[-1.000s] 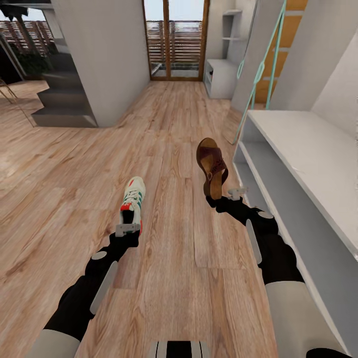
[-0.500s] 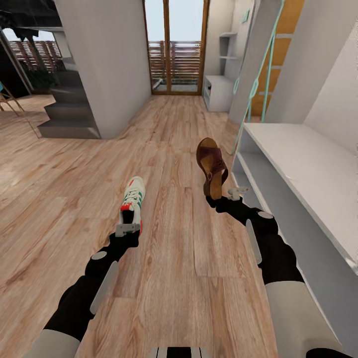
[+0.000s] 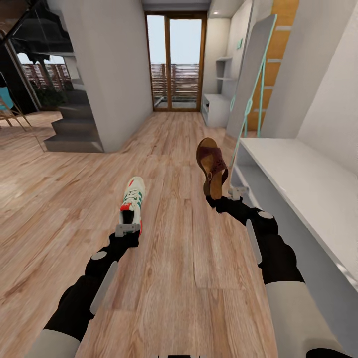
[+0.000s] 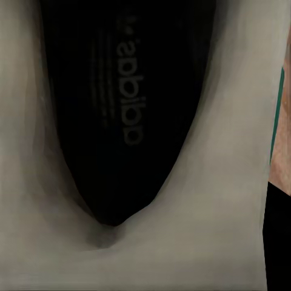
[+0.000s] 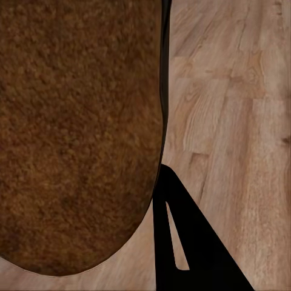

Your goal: Pick up the two gym shoes and the two sandals from the corridor floor and place them onto the hallstand (shoe rack) in the corridor, making sure they are on the rack and not on the floor. Arrange them so the two gym shoes are next to each other and the two sandals are next to each other.

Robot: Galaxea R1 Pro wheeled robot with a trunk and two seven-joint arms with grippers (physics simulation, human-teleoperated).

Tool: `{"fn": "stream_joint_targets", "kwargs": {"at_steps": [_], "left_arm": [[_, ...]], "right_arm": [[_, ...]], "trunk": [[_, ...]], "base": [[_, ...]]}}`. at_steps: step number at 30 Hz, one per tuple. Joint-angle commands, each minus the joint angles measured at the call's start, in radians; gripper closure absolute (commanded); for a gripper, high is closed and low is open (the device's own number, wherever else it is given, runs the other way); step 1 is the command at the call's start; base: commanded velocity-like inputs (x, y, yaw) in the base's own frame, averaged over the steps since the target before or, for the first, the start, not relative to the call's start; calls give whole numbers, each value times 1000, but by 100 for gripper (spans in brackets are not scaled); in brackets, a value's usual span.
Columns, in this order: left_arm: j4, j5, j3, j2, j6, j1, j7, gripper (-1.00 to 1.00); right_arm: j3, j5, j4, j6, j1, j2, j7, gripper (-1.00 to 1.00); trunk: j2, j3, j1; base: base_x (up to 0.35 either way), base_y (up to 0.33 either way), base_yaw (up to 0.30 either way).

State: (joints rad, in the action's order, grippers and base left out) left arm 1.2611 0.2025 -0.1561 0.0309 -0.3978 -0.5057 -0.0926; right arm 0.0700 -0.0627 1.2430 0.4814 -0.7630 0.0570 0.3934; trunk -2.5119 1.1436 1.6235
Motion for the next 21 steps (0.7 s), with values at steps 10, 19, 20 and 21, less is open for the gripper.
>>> {"fn": "stream_joint_targets", "kwargs": {"at_steps": [10, 19, 20, 21], "left_arm": [[1, 10, -3, 1, -4, 0, -10, 100], [1, 10, -3, 1, -5, -1, -10, 100], [1, 10, -3, 1, -5, -1, -10, 100], [1, 10, -3, 1, -5, -1, -10, 100]], "right_arm": [[4, -8, 1, 5, -1, 1, 9, 100], [4, -8, 1, 5, 0, 1, 9, 100], [4, -8, 1, 5, 0, 1, 9, 100], [4, -8, 1, 5, 0, 1, 9, 100]], "trunk": [[1, -31, -2], [2, -69, -5], [2, -74, -5], [3, -80, -6]], "base": [[0, 0, 0], [0, 0, 0], [0, 0, 0], [0, 0, 0]]}}
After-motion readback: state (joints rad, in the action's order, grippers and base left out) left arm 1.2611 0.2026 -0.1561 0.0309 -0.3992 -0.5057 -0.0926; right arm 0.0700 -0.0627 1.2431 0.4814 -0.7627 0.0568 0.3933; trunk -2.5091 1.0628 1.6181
